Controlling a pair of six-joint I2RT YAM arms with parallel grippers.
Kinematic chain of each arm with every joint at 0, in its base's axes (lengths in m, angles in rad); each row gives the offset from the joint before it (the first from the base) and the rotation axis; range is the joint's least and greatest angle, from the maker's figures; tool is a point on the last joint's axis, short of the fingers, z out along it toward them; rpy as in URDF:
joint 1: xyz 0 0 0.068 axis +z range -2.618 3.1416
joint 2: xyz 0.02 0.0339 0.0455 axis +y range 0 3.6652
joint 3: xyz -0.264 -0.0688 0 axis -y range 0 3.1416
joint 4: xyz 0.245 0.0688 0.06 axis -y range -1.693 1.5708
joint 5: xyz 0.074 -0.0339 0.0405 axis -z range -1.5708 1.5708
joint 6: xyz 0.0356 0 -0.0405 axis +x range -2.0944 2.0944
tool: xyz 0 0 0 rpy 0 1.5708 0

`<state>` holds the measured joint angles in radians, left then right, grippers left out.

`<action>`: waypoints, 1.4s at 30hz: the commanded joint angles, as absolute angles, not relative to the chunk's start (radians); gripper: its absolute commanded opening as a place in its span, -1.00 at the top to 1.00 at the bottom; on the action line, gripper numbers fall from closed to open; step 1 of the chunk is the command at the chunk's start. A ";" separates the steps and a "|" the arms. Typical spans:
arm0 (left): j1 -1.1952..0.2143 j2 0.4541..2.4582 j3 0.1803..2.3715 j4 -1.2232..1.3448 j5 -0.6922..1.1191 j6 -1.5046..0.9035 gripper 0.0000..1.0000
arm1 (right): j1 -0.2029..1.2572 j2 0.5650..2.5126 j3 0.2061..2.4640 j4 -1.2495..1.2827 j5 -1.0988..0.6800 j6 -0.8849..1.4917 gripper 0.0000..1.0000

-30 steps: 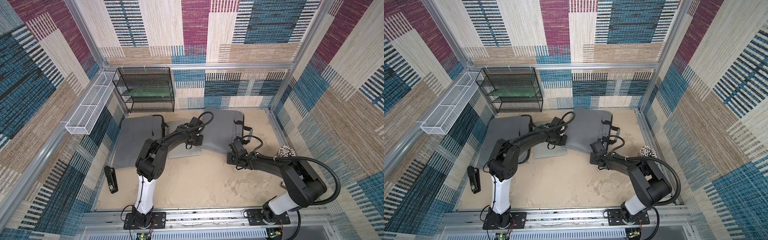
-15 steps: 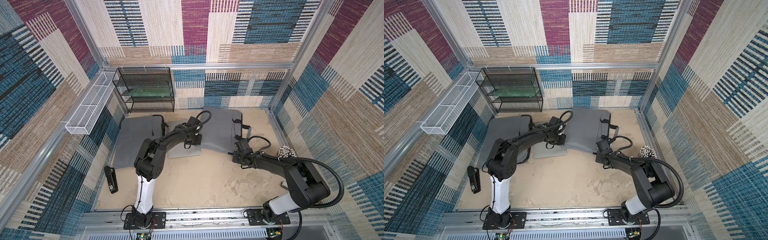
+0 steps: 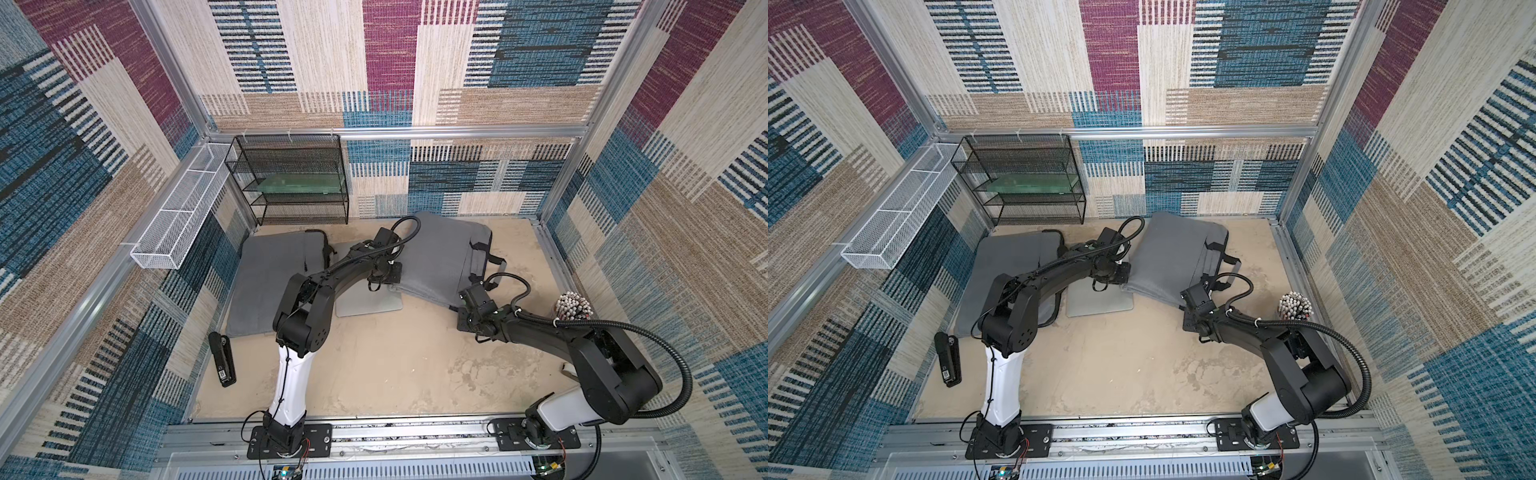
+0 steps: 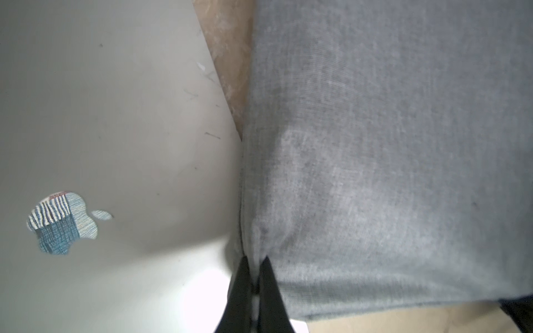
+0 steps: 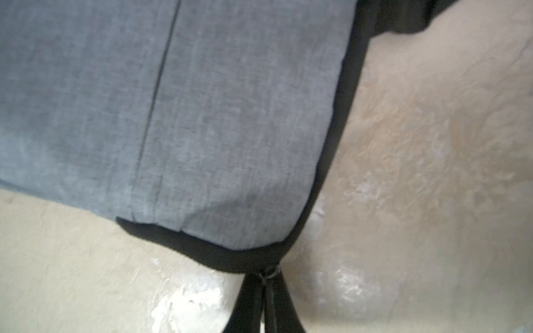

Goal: Open the zippered laptop bag and take out the laptop
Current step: Unzip the zipper on the zippered laptop bag.

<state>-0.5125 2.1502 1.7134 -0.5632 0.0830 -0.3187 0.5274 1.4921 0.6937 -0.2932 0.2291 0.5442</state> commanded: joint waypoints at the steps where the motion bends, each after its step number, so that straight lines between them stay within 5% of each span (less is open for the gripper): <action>1: -0.512 2.181 1.772 -0.531 0.100 -0.341 0.96 | 0.593 1.483 0.710 -0.318 0.201 0.592 1.00; 9: -0.512 2.257 1.919 -0.511 0.206 -0.363 0.75 | 0.746 1.512 0.775 -0.293 0.201 0.674 1.00; 16: -0.512 2.227 1.884 -0.521 0.218 -0.384 0.09 | 0.761 1.575 0.828 -0.283 0.223 0.676 1.00; 21: -0.513 2.105 1.750 -0.540 0.139 -0.441 -0.14 | 0.759 1.574 0.838 -0.280 0.233 0.666 1.00; 32: -0.581 1.915 1.375 -0.254 0.285 -0.703 -0.26 | 0.734 1.531 0.790 -0.194 0.212 0.629 1.00; 42: -0.665 1.965 1.323 -0.069 0.347 -0.851 -0.26 | 0.665 1.459 0.719 -0.067 0.127 0.581 1.00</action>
